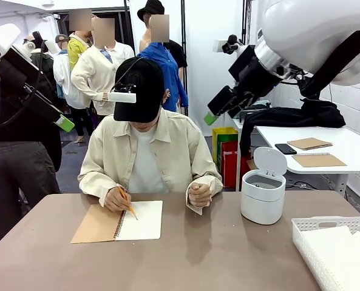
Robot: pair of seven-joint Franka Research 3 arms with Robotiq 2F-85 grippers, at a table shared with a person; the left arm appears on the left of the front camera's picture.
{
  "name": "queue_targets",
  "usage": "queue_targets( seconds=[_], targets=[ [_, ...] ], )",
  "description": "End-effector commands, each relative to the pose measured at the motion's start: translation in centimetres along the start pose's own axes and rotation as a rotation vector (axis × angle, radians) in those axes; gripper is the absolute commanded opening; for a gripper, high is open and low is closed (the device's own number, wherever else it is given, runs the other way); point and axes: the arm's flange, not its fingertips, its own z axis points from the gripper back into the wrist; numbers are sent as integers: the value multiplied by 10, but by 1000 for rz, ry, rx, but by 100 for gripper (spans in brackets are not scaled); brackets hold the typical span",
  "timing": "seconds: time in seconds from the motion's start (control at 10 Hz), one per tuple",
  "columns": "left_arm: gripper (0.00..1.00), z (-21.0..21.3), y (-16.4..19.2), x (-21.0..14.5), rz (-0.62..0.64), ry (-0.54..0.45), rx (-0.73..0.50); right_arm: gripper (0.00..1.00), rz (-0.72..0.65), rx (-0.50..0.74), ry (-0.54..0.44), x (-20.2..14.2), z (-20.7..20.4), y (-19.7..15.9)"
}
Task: Sort the paper based on its condition.
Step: If a person hands you a paper, place it in the Organizing basket , and if it's crumpled, put it in the Trash can.
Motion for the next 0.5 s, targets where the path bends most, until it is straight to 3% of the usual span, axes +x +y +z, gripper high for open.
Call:
queue_targets(
  seconds=[0.0,0.4],
  targets=[
    [100,0,1,0,4,-4,2,100,4,21,-63,6,-10,1],
    [100,0,1,0,4,-4,2,100,5,30,-79,7,-8,3]
  ],
)
